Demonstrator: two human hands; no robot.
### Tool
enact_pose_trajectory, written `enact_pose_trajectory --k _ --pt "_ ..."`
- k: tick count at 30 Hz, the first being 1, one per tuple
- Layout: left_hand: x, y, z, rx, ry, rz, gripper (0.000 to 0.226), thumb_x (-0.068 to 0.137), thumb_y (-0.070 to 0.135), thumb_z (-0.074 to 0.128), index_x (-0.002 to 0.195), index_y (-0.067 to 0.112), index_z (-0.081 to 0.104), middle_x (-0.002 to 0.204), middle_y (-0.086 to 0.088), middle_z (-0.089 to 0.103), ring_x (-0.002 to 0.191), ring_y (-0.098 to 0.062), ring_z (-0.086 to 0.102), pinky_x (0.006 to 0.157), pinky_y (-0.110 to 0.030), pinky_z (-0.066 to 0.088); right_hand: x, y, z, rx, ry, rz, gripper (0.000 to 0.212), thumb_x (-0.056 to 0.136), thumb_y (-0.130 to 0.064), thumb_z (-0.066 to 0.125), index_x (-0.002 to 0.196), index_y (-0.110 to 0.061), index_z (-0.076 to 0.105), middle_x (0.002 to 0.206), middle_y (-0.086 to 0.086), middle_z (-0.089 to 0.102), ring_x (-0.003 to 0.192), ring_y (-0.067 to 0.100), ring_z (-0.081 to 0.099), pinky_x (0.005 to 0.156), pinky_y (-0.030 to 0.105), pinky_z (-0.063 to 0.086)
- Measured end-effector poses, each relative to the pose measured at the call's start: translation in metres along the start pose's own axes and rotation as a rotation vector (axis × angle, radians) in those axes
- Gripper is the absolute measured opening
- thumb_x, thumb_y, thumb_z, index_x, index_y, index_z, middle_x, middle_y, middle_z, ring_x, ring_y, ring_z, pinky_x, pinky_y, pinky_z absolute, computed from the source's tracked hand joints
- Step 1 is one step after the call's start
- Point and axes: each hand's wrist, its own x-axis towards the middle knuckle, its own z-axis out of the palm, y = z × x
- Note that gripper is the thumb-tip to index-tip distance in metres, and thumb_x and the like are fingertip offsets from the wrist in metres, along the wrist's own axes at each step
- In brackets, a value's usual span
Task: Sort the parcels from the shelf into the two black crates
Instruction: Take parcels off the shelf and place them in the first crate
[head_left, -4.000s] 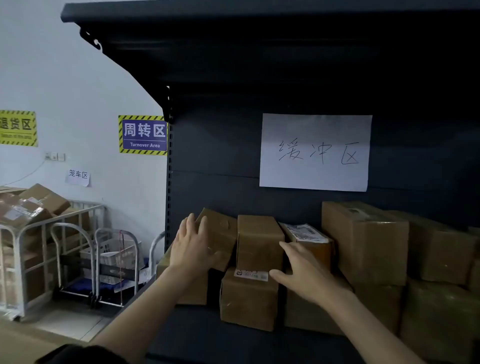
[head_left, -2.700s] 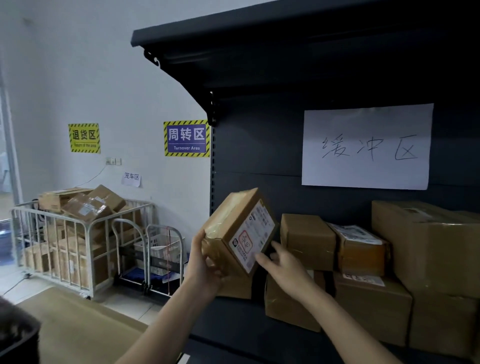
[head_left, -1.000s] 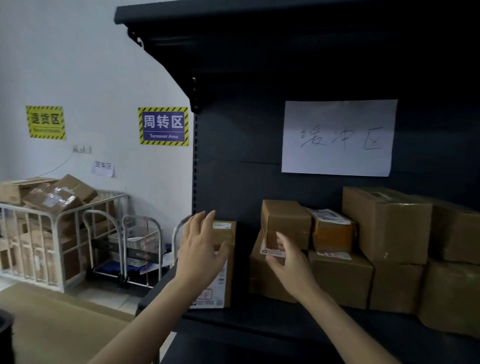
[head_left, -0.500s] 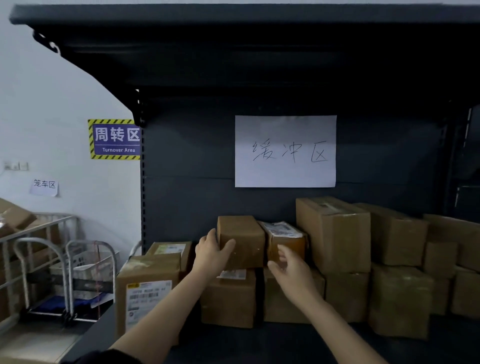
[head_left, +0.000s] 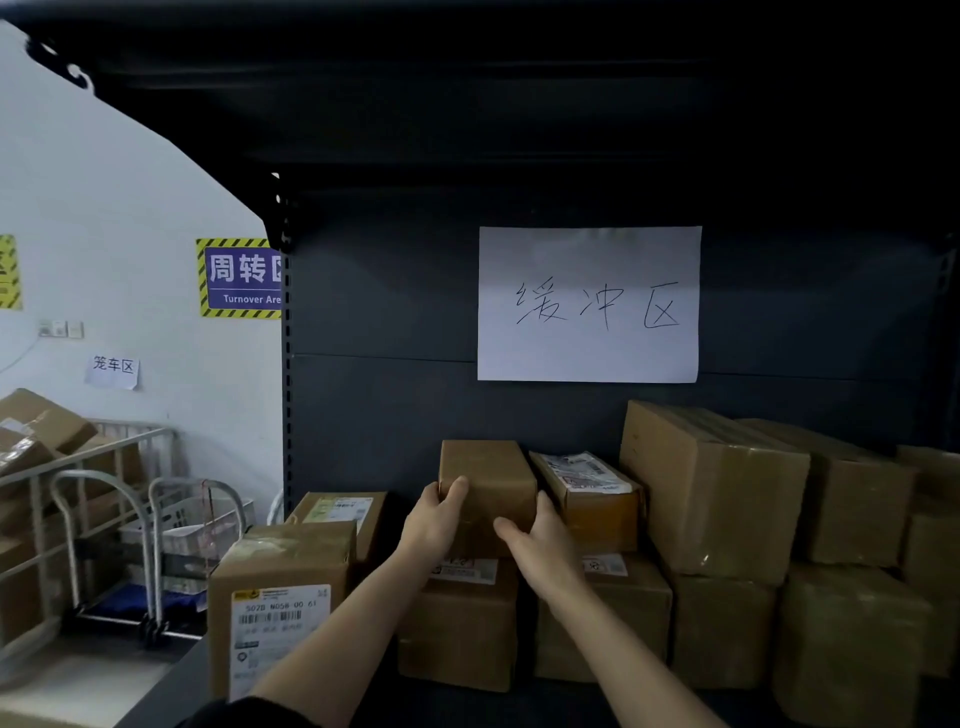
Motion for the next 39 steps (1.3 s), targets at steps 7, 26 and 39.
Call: enact_pose_trajectory --k 7,26,39 --pt "-0.018 -0.001 -0.001 -0.200 0.060 0.012 0.059 0.093 0.055 0.035 0.137 0.015 0.036 0.130 -0.007 0.049 0.117 -0.026 0.048 0.098 -0.038 0.040 -0.010 0.006 -0.003 0.097 0.084 -0.172 0.063 0.091 -0.019 0.057 0.145 -0.021 0.025 0.144 0.001 0.037 0.130 0.015 0.038 0.104 0.028 0.035" --pt "-0.059 0.006 -0.028 -0.237 -0.037 -0.145 0.040 0.096 0.049 0.031 0.090 0.016 0.054 0.086 -0.001 0.058 0.094 -0.020 0.055 0.099 -0.037 0.043 -0.058 -0.018 -0.008 -0.362 0.099 -0.663 0.041 0.095 -0.009 0.044 0.134 -0.018 0.048 0.146 -0.003 0.036 0.139 0.007 0.020 0.112 0.019 0.014" --pt "-0.087 0.013 -0.022 -0.613 -0.107 -0.162 0.023 0.096 0.028 0.043 0.108 0.013 0.056 0.100 -0.007 0.059 0.095 -0.023 0.059 0.083 -0.037 0.052 -0.069 -0.048 -0.023 -0.212 0.066 -0.678 0.043 0.096 -0.006 0.040 0.136 -0.018 0.045 0.147 -0.006 0.037 0.128 -0.008 0.019 0.103 0.004 0.012"
